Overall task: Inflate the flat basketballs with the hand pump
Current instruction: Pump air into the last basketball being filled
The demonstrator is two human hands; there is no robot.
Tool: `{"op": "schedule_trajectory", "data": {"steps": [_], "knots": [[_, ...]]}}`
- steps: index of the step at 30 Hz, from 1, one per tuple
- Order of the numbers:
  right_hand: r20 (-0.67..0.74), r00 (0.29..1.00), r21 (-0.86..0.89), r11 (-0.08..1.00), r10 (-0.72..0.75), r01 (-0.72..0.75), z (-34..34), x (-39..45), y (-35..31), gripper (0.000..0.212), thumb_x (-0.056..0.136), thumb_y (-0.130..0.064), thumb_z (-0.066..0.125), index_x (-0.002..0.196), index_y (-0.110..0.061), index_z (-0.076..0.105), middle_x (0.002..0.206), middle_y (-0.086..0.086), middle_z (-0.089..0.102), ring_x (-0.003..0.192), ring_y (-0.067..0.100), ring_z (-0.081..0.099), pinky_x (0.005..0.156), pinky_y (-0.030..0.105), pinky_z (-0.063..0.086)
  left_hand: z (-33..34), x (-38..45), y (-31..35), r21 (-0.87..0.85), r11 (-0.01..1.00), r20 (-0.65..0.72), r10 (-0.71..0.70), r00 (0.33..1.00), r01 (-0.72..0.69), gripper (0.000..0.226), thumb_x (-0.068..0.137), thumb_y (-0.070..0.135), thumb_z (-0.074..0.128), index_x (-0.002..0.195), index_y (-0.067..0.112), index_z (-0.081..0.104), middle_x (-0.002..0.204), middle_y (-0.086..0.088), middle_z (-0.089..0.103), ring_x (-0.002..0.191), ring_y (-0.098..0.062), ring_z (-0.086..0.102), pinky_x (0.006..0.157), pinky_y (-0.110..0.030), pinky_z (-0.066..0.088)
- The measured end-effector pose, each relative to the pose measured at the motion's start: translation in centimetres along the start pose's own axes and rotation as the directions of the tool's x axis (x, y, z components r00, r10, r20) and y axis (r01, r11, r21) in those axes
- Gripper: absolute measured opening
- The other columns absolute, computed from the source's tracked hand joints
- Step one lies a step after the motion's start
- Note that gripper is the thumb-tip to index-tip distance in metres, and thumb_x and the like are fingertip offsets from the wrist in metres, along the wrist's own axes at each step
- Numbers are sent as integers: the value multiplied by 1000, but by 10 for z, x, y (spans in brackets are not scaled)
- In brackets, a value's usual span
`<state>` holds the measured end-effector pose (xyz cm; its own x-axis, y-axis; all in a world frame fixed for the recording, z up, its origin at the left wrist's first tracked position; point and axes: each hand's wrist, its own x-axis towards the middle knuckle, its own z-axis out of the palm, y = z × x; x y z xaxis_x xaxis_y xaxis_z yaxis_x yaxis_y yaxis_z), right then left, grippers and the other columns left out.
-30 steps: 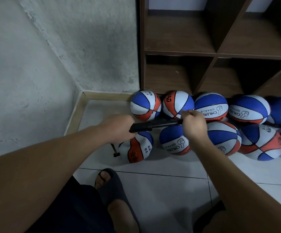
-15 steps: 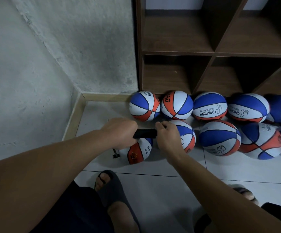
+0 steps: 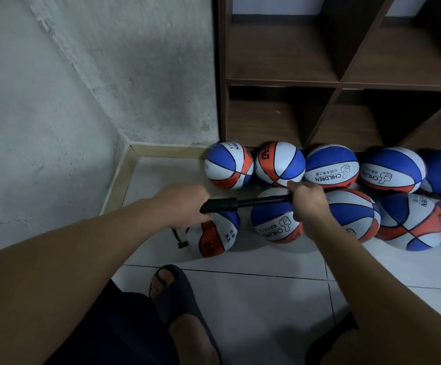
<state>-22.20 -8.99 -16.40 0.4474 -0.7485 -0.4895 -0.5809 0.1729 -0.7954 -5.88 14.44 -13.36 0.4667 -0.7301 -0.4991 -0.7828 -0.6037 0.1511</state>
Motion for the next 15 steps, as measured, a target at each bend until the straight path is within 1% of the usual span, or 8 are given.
{"op": "schedule_trajectory", "data": {"steps": [2, 3, 6, 8, 10, 12, 13, 15], "knots": [[-27, 999, -48, 998, -45, 43, 17, -14, 4, 20, 96, -23, 52, 79, -14, 50, 66, 3, 39, 63, 22, 35, 58, 36, 32, -1, -1, 5, 70, 998, -11, 4, 1000, -4, 34, 101, 46, 68, 78, 26, 54, 72, 1, 60, 59, -18, 56, 56, -32, 43], [-16, 996, -76, 994, -86, 85, 27, -23, 6, 23, 98, -23, 51, 78, -13, 51, 65, 3, 41, 64, 22, 37, 60, 38, 33, -3, -1, 6, 100, 995, -23, 5, 1000, -2, 36, 102, 45, 67, 76, 26, 51, 72, 1, 59, 59, -17, 55, 57, -33, 44], [68, 982, -99, 978, -177, 183, 50, -49, 9, 31, 106, -27, 48, 87, -4, 57, 72, 6, 53, 67, 21, 47, 63, 39, 41, -6, -3, 8, 142, 990, -51, 20, 998, -12, 38, 102, 44, 66, 74, 27, 48, 72, 2, 57, 58, -17, 53, 57, -33, 45], [100, 971, -107, 968, -217, 227, 58, -57, 11, 35, 108, -33, 47, 90, -6, 59, 75, 5, 58, 70, 21, 53, 66, 42, 47, -5, -3, 11, 141, 990, -32, 33, 999, -28, 36, 102, 42, 65, 74, 26, 49, 72, 1, 57, 57, -17, 52, 56, -32, 43], [128, 964, -96, 964, -235, 248, 64, -61, 12, 35, 108, -36, 47, 88, -9, 58, 76, 4, 60, 71, 21, 55, 67, 44, 50, -3, -4, 16, 131, 990, -14, 47, 999, -45, 33, 102, 39, 64, 76, 25, 51, 71, 0, 58, 58, -18, 53, 55, -33, 42], [158, 961, -77, 967, -228, 242, 69, -63, 14, 34, 107, -37, 47, 88, -11, 58, 76, 5, 60, 71, 22, 56, 67, 46, 51, -2, -3, 19, 129, 989, -9, 68, 998, -66, 29, 101, 40, 65, 80, 24, 55, 73, -1, 61, 60, -20, 58, 56, -34, 46], [170, 960, -70, 969, -223, 237, 70, -62, 15, 34, 107, -36, 48, 88, -11, 58, 76, 5, 59, 70, 21, 55, 66, 45, 49, -2, -3, 19, 129, 989, -8, 72, 997, -70, 27, 101, 40, 66, 82, 24, 57, 74, -1, 62, 62, -21, 61, 58, -35, 48], [181, 958, -63, 969, -224, 238, 70, -61, 14, 34, 108, -37, 49, 87, -11, 57, 75, 4, 57, 71, 19, 53, 66, 43, 46, -2, -2, 18, 122, 990, -6, 72, 997, -71, 27, 101, 42, 66, 83, 24, 57, 75, -1, 62, 62, -21, 60, 57, -33, 46]]}}
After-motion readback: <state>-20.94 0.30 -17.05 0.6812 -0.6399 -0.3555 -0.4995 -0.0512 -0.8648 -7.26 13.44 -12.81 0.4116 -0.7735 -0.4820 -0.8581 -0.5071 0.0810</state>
